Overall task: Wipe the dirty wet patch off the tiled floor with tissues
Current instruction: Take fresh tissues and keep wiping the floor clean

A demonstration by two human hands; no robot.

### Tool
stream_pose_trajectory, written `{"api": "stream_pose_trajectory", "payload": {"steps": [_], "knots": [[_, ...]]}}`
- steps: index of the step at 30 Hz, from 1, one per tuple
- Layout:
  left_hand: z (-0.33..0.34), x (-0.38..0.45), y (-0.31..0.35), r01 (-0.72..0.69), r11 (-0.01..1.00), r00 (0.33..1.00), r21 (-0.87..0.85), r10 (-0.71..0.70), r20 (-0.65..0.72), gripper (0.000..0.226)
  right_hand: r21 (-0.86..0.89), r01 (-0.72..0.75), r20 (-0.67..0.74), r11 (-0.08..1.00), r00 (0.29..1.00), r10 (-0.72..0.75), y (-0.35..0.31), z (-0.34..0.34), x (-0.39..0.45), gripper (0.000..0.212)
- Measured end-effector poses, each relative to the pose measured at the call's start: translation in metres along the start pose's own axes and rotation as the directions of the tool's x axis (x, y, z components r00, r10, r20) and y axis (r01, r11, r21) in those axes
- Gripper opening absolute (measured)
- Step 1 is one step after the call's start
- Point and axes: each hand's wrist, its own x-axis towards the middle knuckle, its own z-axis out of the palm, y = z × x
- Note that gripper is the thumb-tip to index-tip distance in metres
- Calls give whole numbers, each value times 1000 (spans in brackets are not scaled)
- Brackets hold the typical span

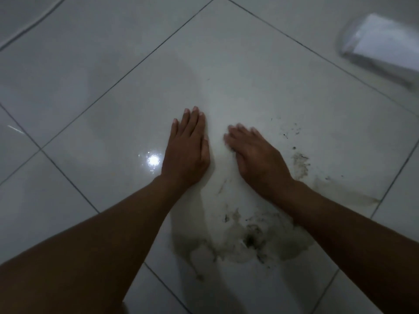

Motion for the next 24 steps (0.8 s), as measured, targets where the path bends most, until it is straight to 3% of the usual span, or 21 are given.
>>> {"api": "stream_pose_trajectory", "payload": {"steps": [4,6,9,12,14,16,18,20,22,24], "knots": [[-7,-42,-3,-8,1000,1000,23,8,14,59,53,-261,-53,964,963,264,-11,7,18,43],[-8,-66,-4,-9,999,1000,41,8,21,58,64,-168,-12,984,985,169,-27,10,4,42],[-5,-89,-8,-27,996,999,88,24,29,58,82,144,95,986,984,-152,-46,10,-42,37],[-5,-92,-8,-28,995,1000,96,26,13,58,114,225,70,968,970,-234,-38,7,-74,33],[-4,-92,-6,-24,994,1000,103,23,6,58,61,138,18,989,990,-139,-31,7,-77,34],[-4,-92,-6,-19,994,1000,107,18,5,58,41,-62,-65,997,996,65,-27,9,-66,34],[-3,-93,-7,-19,994,1000,106,19,2,58,86,-256,-117,963,957,265,-29,11,-49,34],[-2,-93,-7,-23,994,1000,103,23,-2,58,104,-303,-99,947,945,313,-39,15,-44,36],[-2,-93,-7,-23,995,1000,97,24,-12,57,65,-153,-38,986,987,155,-52,17,-55,37],[-1,-93,-7,-22,995,1000,94,24,-16,57,55,105,34,993,994,-107,-57,16,-76,36]]}}
